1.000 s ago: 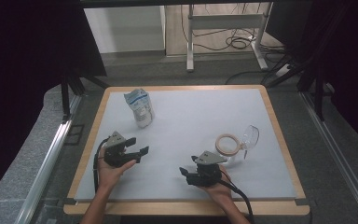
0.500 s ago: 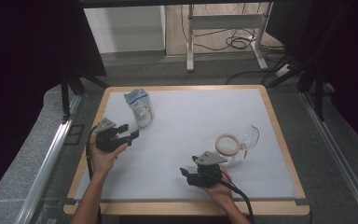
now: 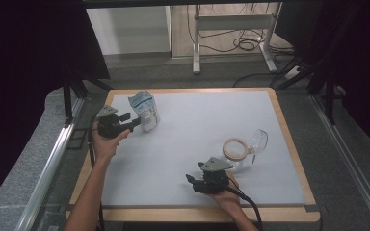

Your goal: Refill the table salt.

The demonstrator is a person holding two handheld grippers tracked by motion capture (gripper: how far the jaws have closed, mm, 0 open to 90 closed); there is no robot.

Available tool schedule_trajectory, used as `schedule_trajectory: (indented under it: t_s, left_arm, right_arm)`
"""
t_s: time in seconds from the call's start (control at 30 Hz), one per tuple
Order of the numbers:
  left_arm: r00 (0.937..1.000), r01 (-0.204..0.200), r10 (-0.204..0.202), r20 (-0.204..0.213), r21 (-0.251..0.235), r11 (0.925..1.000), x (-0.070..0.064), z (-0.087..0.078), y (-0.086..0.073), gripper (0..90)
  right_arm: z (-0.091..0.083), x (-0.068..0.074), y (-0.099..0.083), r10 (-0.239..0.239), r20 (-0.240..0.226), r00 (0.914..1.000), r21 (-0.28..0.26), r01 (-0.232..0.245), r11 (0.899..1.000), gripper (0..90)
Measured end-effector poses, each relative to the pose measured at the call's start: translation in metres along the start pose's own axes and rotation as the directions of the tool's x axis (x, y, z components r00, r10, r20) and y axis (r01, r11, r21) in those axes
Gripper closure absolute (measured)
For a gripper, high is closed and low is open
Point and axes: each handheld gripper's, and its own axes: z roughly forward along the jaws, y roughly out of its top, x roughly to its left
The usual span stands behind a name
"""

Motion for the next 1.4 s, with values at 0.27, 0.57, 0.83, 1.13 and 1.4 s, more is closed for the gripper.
schedule_trajectory:
  t_s: [0.27,0.57,0.83,1.13,1.4]
  left_arm:
    - [0.9999,-0.016,0.016,-0.001,0.004,0.9999,0.007,0.008,0.019,43.7]
    - [0.9995,0.015,-0.014,0.027,-0.019,0.9997,0.017,0.032,0.027,60.9]
    - [0.9965,0.040,-0.038,0.074,-0.028,0.9988,0.023,0.038,0.023,76.4]
    - [0.9956,0.035,-0.032,0.088,-0.032,0.9989,0.021,0.039,0.023,87.2]
    - [0.9955,0.037,-0.032,0.089,-0.050,0.9981,0.018,0.042,0.023,90.0]
  right_arm:
    - [-0.003,-0.001,0.001,-0.001,0.007,1.0000,-0.012,0.001,1.000,35.1]
    - [-0.003,-0.001,-0.001,-0.003,0.010,0.9999,-0.009,0.004,1.000,35.0]
    - [-0.004,-0.004,-0.002,-0.002,0.017,0.9998,-0.006,0.002,1.000,35.0]
    - [-0.002,-0.005,-0.003,0.000,0.019,0.9998,0.001,0.000,1.000,35.0]
    - [-0.002,-0.006,-0.004,0.002,0.024,0.9997,0.002,-0.002,1.000,34.9]
